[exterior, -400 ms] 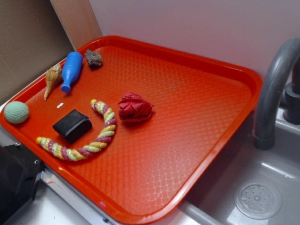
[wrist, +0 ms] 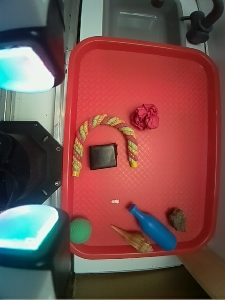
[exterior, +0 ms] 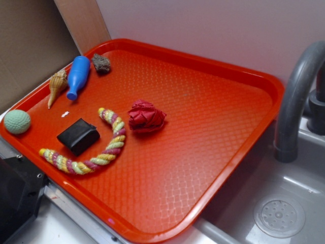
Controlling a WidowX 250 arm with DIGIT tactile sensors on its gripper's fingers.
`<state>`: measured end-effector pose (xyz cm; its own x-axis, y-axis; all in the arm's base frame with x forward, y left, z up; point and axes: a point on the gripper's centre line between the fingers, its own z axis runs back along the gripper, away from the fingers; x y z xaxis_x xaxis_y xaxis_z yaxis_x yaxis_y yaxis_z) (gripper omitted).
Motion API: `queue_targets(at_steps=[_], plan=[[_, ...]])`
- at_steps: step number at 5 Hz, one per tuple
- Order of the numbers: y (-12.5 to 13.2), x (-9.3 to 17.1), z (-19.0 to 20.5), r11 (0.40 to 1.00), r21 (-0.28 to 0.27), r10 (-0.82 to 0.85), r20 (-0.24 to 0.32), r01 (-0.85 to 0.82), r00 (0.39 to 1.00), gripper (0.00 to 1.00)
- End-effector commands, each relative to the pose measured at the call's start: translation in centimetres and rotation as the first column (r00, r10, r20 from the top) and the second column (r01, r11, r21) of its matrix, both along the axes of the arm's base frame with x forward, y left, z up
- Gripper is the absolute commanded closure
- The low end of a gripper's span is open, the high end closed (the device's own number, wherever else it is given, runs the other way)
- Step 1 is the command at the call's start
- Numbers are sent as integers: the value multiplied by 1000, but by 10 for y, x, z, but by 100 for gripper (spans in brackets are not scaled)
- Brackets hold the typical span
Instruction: Grab the green ball.
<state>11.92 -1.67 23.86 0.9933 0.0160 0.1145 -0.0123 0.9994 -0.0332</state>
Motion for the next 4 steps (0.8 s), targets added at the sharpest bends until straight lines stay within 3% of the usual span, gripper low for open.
queue_targets(at_steps=[1, 2, 3, 4], plan=[[95, 40, -96, 997, 74, -33, 4, 33, 999, 0], [138, 23, -142, 995, 94, 47, -61, -41, 997, 0], [145, 5, -171, 994, 100, 60, -98, -51, 993, 0], [136, -11, -189, 998, 69, 4, -145, 6, 989, 0]])
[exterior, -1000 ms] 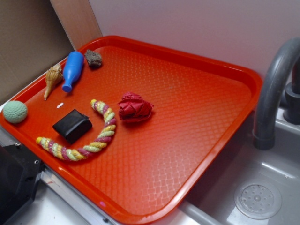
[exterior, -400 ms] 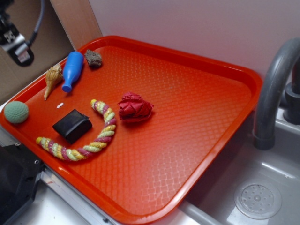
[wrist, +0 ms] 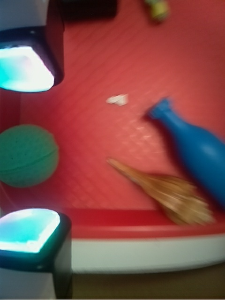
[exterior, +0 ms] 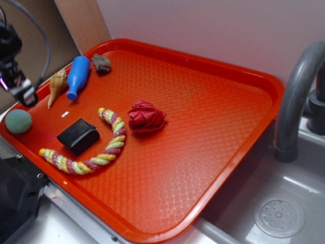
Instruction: Grab the green ball.
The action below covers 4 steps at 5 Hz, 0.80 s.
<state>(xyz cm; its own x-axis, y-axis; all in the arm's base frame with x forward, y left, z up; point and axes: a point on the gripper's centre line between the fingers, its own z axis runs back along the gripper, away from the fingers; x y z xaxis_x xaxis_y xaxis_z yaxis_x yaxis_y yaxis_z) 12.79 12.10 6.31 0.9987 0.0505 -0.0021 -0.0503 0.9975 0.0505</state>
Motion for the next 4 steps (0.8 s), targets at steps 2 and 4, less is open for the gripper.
queue_targets(at_steps=[2, 4], plan=[[-6, -28, -40, 1000, 11, -9, -51, 9, 999, 100], [-5, -22, -47, 996, 87, 35, -47, -31, 998, 100]])
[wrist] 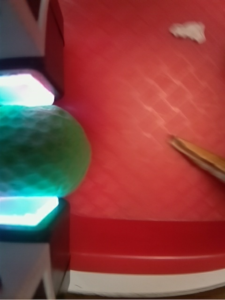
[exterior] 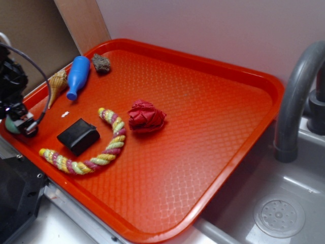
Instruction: Grab the green ball.
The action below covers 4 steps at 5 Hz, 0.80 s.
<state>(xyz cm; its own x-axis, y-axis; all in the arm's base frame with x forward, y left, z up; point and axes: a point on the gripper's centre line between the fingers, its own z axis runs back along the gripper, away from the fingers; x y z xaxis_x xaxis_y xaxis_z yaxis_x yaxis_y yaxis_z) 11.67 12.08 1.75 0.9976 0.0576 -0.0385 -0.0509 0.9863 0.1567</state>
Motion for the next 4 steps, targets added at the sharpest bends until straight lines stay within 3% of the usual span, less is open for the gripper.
queue_targets(at_steps=[1, 2, 3, 4], plan=[[-25, 6, 48, 993, -113, 43, 70, -34, 997, 100], [-67, 37, 102, 959, -285, 71, 265, 8, 962, 100], [-107, 57, 155, 951, -308, 152, 346, -41, 926, 100], [-118, 66, 206, 945, -294, 274, 480, -141, 833, 100]])
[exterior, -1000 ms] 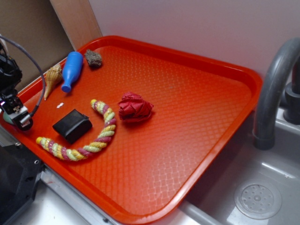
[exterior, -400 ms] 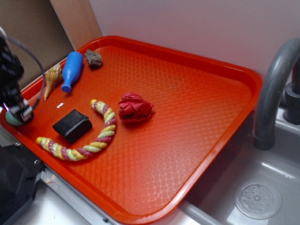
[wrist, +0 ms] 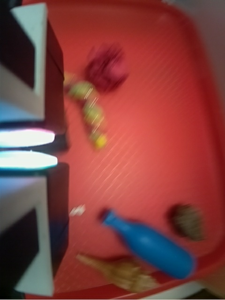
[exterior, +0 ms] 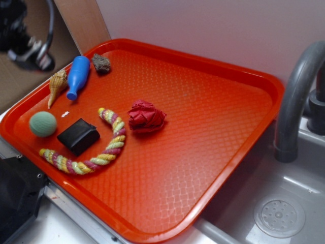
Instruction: Grab the green ball.
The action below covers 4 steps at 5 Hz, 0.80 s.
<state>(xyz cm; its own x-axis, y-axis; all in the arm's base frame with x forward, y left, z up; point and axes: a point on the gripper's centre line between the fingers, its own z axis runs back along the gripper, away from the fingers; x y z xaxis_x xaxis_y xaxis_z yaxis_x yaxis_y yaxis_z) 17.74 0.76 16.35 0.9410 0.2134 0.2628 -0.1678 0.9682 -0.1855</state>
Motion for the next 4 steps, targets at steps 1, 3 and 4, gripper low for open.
queue_targets(at_steps=[1, 3, 4], plan=[[-3, 10, 92, 987, 53, 144, 161, -154, 976, 100], [43, -5, 45, 991, 23, 129, -30, -129, 991, 0], [79, -35, 2, 981, 143, 154, -143, -133, 978, 0]])
